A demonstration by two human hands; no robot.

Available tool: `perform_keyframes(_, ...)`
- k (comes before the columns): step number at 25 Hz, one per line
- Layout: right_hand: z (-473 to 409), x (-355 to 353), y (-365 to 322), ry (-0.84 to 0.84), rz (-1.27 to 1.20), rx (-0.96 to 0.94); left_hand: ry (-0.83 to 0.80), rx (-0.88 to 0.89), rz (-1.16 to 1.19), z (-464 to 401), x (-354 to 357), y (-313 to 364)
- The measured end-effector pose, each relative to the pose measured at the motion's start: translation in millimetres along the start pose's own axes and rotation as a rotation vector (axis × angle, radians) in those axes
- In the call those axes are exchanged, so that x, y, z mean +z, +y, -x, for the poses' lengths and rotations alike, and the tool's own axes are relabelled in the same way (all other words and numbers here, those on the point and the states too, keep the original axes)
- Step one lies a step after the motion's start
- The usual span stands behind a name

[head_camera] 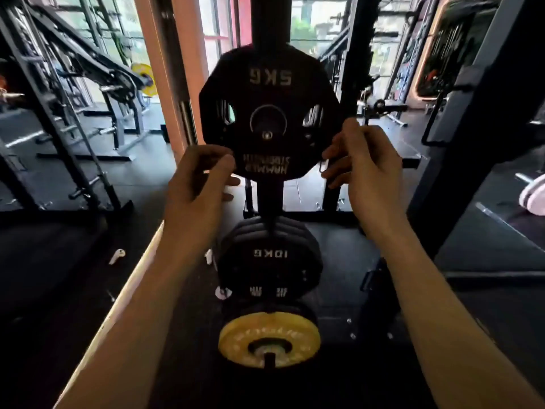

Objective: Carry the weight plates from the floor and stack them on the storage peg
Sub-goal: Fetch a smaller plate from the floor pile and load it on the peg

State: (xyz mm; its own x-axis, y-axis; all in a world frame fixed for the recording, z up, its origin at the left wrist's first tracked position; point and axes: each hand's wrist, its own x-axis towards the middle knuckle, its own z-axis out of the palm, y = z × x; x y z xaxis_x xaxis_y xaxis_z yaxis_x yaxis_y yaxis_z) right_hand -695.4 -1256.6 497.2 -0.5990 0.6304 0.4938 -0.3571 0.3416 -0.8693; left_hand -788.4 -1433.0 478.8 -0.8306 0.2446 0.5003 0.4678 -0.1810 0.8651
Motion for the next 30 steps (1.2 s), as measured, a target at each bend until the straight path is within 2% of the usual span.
perform_keyframes(3,56.0,-8.3,37.6,-0.002,0.041,0.137,-0.031,-0.14,-0.036,53.1,-13.3,-39.1)
perform_keyframes(10,211.8,-1.3,123.0,0.031,0.239,0.552,-0.249,-0.494,-0.204,175.8,-71.6,-137.0)
perform_keyframes(16,376.2,-2.4,166.4,0.095,0.383,1.013,-0.56,-0.834,-0.447,288.2,-135.4,-183.8)
perform_keyframes(19,453.9,-21.6,173.2,0.146,0.395,1.241,-0.799,-0.983,-0.587,341.0,-153.8,-201.0)
perform_keyframes(23,571.7,-66.3,166.9,0.205,0.406,1.524,-1.232,-1.007,-0.745,405.1,-155.1,-212.9)
perform_keyframes(26,654.5,-105.1,152.5,0.267,0.403,1.681,-1.461,-0.962,-0.834,438.6,-137.2,-217.5)
perform_keyframes(30,746.6,-163.9,112.9,0.509,0.294,1.753,-1.751,-0.862,-0.964,491.5,-79.5,-211.0)
